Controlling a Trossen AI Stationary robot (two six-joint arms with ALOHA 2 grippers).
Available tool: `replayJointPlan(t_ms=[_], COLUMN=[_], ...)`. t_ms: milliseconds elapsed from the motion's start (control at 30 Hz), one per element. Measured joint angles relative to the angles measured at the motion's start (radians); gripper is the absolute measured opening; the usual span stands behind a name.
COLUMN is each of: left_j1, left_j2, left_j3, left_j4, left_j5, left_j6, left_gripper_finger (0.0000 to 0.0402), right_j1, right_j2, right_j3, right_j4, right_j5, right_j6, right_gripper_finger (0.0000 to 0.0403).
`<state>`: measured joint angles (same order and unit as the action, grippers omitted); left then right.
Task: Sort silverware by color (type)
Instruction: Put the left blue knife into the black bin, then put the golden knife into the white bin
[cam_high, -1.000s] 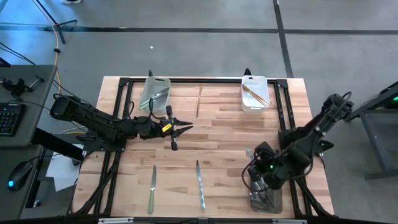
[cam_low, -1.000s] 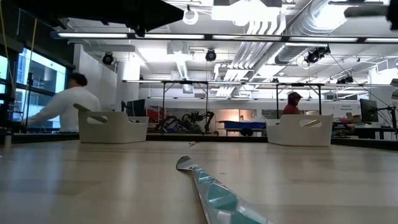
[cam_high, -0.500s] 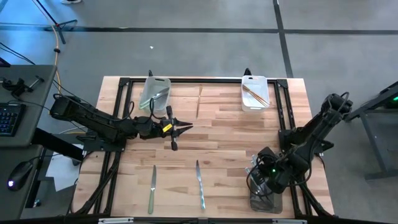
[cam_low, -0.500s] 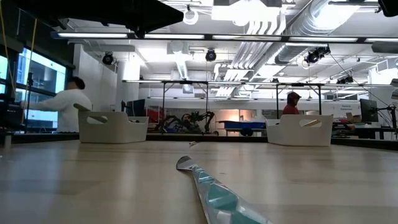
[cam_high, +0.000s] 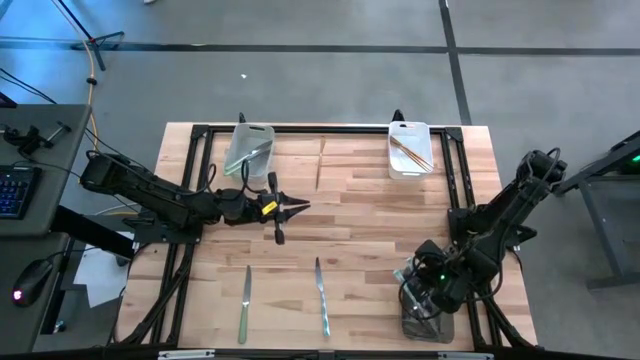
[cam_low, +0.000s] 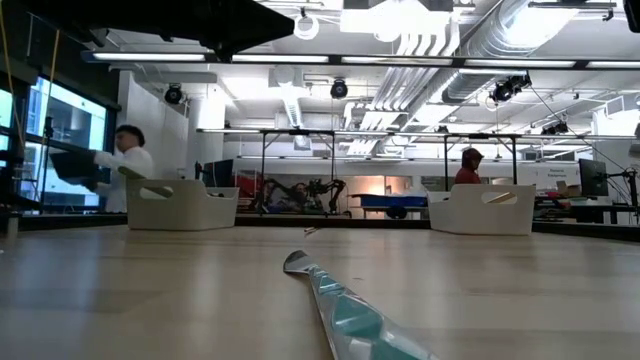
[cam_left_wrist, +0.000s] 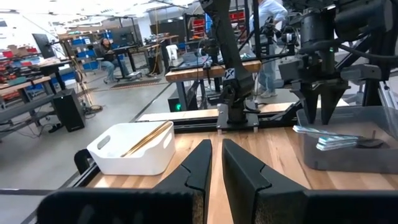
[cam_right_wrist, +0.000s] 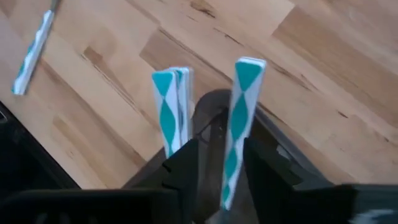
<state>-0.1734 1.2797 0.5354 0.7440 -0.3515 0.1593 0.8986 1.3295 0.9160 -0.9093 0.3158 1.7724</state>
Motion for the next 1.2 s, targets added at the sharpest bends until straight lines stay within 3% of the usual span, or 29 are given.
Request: replayJointPlan(t_ms=[233, 400, 600, 767, 900, 1033, 1200], left_j1=[-0.010, -0.045, -0.106, -0.194, -0.273, -0.357, -0.448], left_j2=[0.000, 0.000, 0.000, 0.000, -0.009, -0.009, -0.008], left_j3=[0.000, 0.000, 0.000, 0.000, 0.012, 0.092, 0.197], left_j4=[-0.027, -0.048, -0.084, -0.183, -0.332, -0.628, -0.960], left_j5=[0.073, 0.084, 0.083, 0.082, 0.073, -0.004, -0.051], left_j6=[0.001, 0.010, 0.018, -0.017, -0.111, -0.260, -0.505], left_gripper_finger=[0.0027, 0.0027, 0.0020, 0.0003, 0.0001, 0.0001, 0.0001], right_j1=[-0.008, -0.051, -0.211, -0.386, -0.524, -0.629, -0.693], right_j2=[-0.001, -0.006, -0.006, -0.005, -0.005, -0.005, -0.005], right_j3=[0.110, 0.150, 0.040, -0.119, -0.243, -0.300, -0.308], right_j4=[-0.139, -0.087, 0.287, 0.768, 1.090, 1.226, 1.264], right_j5=[0.009, 0.091, 0.043, -0.146, -0.276, -0.309, -0.310], right_j6=[-0.172, -0.488, -0.982, -1.356, -1.549, -1.660, -1.727], right_gripper_finger=[0.0136, 0.0106, 0.0011, 0.0017, 0.0003, 0.0006, 0.0001])
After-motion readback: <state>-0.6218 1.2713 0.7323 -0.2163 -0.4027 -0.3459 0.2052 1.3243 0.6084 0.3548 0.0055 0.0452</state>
